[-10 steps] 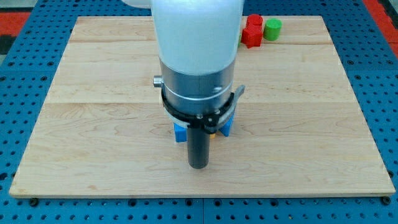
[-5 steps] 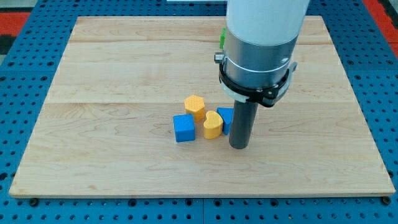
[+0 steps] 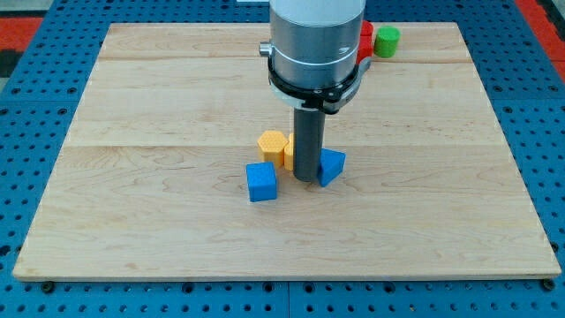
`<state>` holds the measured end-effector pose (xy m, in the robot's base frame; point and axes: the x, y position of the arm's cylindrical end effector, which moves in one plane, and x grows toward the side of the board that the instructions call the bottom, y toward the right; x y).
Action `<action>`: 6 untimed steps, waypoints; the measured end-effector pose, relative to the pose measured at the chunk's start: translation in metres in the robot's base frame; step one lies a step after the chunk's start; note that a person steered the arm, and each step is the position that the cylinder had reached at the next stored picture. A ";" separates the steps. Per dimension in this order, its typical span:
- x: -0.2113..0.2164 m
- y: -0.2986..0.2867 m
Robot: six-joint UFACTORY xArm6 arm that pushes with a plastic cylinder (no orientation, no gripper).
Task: Separate the yellow blocks from the blue blocks
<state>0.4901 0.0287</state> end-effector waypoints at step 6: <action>-0.042 -0.118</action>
<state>0.4486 -0.0888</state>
